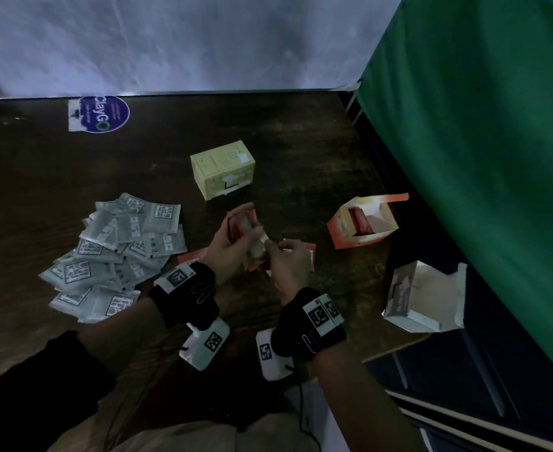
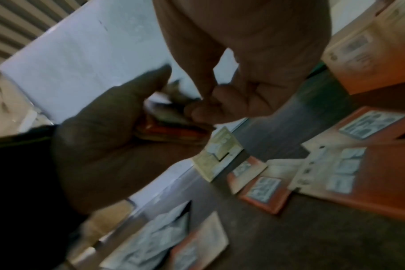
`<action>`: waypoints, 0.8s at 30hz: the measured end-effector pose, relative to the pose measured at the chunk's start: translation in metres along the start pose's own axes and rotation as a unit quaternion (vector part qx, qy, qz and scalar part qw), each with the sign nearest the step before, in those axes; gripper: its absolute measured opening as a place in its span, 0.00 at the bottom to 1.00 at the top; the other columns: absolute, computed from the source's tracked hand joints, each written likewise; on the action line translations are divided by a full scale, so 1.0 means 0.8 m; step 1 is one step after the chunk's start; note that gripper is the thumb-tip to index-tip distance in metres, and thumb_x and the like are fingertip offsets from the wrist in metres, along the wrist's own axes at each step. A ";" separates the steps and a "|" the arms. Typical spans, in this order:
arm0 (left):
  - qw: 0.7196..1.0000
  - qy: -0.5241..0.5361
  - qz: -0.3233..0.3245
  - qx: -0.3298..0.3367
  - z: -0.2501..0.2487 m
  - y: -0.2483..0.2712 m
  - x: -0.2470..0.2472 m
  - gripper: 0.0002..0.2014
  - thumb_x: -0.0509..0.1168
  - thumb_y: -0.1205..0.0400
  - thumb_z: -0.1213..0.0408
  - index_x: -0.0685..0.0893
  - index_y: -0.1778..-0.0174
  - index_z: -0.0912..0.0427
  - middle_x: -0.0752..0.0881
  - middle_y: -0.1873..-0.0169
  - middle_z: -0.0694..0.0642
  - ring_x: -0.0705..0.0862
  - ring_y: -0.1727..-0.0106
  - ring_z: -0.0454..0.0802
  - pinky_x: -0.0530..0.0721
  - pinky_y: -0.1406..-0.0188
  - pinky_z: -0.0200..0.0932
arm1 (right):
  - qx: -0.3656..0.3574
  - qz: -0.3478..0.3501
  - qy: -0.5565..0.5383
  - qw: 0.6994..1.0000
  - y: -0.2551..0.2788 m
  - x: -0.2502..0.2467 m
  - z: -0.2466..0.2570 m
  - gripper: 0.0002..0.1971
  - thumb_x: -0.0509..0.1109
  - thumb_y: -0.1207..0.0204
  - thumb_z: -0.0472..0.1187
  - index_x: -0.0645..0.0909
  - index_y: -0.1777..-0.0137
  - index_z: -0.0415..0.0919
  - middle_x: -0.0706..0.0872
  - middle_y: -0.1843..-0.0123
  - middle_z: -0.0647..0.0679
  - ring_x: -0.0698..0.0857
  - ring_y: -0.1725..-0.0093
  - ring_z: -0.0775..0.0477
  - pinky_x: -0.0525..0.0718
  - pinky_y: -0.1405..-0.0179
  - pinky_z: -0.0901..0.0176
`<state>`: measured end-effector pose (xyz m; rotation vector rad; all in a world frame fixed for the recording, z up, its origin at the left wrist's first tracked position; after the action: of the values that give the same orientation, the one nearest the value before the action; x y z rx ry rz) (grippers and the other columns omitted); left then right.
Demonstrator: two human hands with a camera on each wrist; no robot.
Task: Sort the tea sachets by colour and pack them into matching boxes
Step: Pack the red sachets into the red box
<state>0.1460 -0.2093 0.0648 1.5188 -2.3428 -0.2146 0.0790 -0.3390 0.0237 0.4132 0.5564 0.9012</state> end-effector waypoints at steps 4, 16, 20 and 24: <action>0.993 0.069 -0.091 -0.003 0.003 -0.008 -0.038 0.25 0.56 0.16 0.76 0.70 0.31 0.41 0.80 0.41 0.61 0.85 0.51 0.52 0.87 0.60 0.45 | -0.052 -0.032 0.212 0.975 -0.037 -0.036 0.013 0.34 0.78 0.30 0.45 0.66 0.27 0.49 0.77 0.29 0.46 0.77 0.34 0.48 0.79 0.39 0.52; 0.701 -0.686 0.095 -0.167 0.069 -0.019 -0.087 0.48 0.83 0.41 0.62 0.64 0.27 0.50 0.68 0.30 0.62 0.71 0.30 0.64 0.78 0.36 0.58 | -0.078 0.072 0.544 0.833 -0.065 -0.031 -0.005 0.38 0.81 0.35 0.49 0.68 0.26 0.50 0.71 0.27 0.45 0.70 0.27 0.40 0.73 0.29 0.39; 0.663 -0.717 0.120 -0.178 0.066 -0.023 -0.079 0.49 0.83 0.40 0.62 0.63 0.26 0.52 0.72 0.32 0.62 0.72 0.30 0.63 0.77 0.36 0.58 | -0.026 0.084 0.523 0.848 -0.063 -0.038 -0.015 0.33 0.78 0.30 0.46 0.70 0.27 0.41 0.77 0.29 0.41 0.76 0.30 0.40 0.76 0.31 0.46; 0.652 -0.725 0.142 -0.173 0.066 -0.020 -0.073 0.45 0.82 0.39 0.61 0.63 0.30 0.54 0.80 0.41 0.60 0.79 0.38 0.60 0.82 0.41 0.56 | 0.002 0.073 0.393 0.917 -0.059 -0.054 -0.022 0.16 0.72 0.25 0.36 0.79 0.37 0.38 0.84 0.37 0.41 0.83 0.38 0.44 0.82 0.36 0.49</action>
<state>0.1621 -0.1659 -0.0009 0.6279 -3.0773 -2.3621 0.0762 -0.3994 -0.0042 0.0745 1.2773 1.2079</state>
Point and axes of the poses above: each hand's wrist, its own y-axis away from the middle knuckle, its own x-axis out of the palm, z = x × y, the point moved 10 cm from there along -y, towards the middle knuckle
